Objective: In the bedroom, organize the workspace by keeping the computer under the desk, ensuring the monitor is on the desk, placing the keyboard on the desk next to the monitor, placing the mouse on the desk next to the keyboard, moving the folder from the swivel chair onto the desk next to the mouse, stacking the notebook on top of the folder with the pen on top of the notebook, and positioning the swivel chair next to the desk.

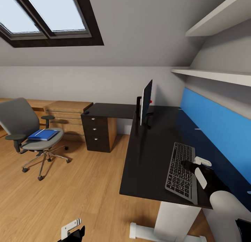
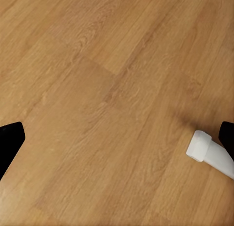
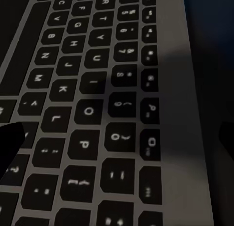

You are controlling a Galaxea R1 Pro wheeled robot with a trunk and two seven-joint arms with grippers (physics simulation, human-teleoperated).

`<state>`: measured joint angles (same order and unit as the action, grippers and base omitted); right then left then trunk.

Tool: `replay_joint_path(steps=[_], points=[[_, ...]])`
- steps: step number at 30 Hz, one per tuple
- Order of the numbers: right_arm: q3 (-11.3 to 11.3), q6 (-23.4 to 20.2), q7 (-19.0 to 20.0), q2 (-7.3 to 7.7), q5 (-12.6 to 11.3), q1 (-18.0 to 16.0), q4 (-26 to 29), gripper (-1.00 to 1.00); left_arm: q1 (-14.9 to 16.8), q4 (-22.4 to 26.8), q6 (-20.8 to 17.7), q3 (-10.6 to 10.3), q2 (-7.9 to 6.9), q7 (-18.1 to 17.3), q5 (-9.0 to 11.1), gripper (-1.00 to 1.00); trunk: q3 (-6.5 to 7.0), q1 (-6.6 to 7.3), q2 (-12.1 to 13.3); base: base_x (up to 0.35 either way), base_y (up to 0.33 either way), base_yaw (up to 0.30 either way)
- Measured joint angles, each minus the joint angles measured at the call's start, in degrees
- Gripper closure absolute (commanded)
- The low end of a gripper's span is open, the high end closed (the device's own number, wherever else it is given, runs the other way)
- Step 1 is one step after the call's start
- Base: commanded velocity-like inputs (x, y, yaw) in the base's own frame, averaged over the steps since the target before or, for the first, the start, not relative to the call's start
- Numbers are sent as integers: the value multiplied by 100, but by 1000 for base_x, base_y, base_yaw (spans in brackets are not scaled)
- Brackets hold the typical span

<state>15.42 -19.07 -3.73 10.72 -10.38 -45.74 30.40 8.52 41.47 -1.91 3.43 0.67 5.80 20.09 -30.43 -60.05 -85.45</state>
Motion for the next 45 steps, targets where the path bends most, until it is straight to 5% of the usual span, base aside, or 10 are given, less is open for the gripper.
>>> replay_joint_path(steps=[11,45], points=[[0,0,0,0,0,-2,0,-100,0,0,0,-5,0,-1,0,-100,-161,-197,-360,0,0,0],[2,0,9,0,0,-3,0,-100,0,0,0,1,0,5,-2,-100,-269,-330,-602,0,0,0]])
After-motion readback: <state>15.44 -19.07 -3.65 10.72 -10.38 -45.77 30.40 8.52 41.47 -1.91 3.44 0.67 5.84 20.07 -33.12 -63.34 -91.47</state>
